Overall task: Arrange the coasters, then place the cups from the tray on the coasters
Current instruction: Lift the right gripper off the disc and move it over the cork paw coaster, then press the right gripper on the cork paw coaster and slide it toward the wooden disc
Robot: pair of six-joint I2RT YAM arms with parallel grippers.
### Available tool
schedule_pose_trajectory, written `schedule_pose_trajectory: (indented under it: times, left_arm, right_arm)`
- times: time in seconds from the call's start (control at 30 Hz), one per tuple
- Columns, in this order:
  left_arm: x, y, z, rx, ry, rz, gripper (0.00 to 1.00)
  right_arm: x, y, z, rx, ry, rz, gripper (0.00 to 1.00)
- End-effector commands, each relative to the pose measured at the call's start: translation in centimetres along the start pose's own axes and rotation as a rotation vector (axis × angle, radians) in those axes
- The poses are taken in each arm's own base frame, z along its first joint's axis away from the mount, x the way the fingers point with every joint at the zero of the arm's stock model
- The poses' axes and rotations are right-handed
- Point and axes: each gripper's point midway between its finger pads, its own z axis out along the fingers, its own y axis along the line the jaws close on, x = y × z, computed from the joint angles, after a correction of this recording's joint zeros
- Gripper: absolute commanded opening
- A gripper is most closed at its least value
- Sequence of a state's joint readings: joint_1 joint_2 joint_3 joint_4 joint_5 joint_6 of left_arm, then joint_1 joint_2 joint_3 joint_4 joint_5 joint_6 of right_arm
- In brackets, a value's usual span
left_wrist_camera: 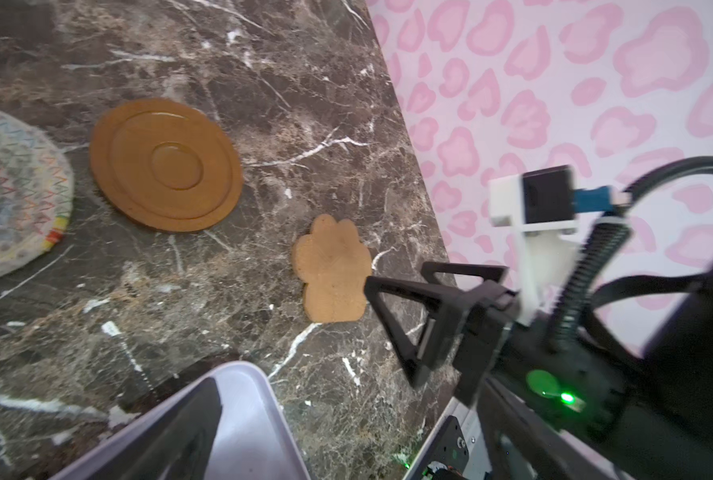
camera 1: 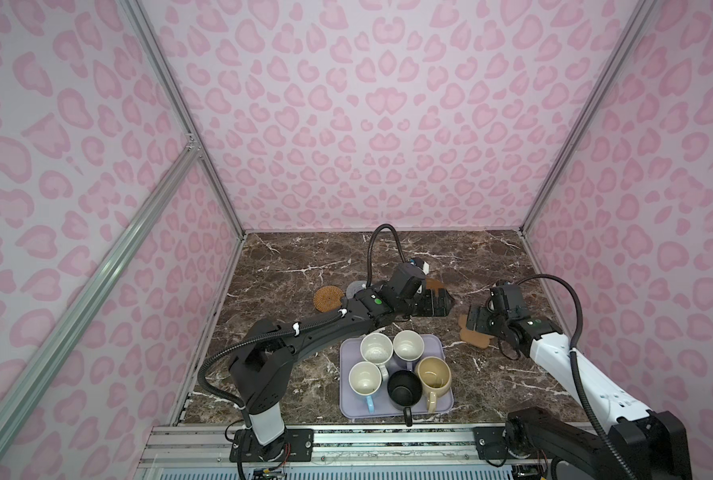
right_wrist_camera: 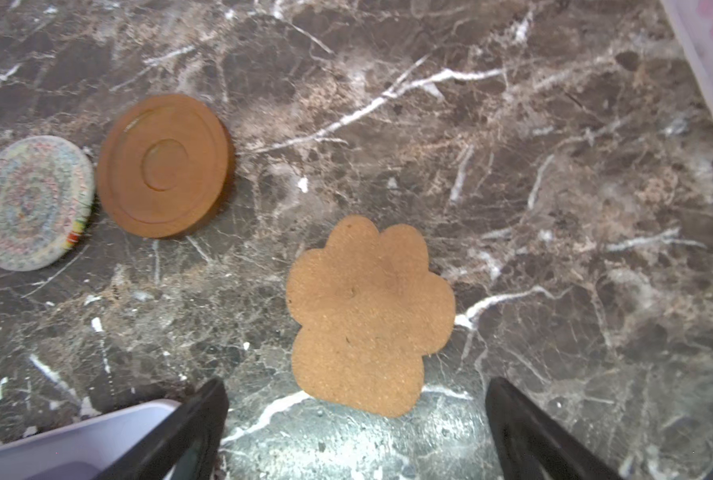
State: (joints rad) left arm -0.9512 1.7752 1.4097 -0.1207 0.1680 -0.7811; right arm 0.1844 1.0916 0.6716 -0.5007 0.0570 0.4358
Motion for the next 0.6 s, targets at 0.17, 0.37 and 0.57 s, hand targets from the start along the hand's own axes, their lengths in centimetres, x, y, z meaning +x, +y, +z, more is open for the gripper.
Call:
schedule_pose_trajectory:
  times: [0.17, 0.37, 0.57]
  left_arm:
    - [0.6, -0.7, 1.3, 0.000, 0.033, 0.032, 0.98]
    - [1.2, -0.4, 2.2, 0.006, 0.054, 0.026, 0.98]
    - [1.3, -0.3, 2.4, 0.007, 0.061, 0.036, 0.97]
  right_arm:
    - [1.2, -1.7, 2.5, 0.010, 0.046, 0.121, 0.93]
    - [2.9, -1.4, 4.9, -0.006, 0.160, 0.109, 0.80]
    - [2.9, -1.4, 5.5, 0.013, 0.190, 0.103, 0.72]
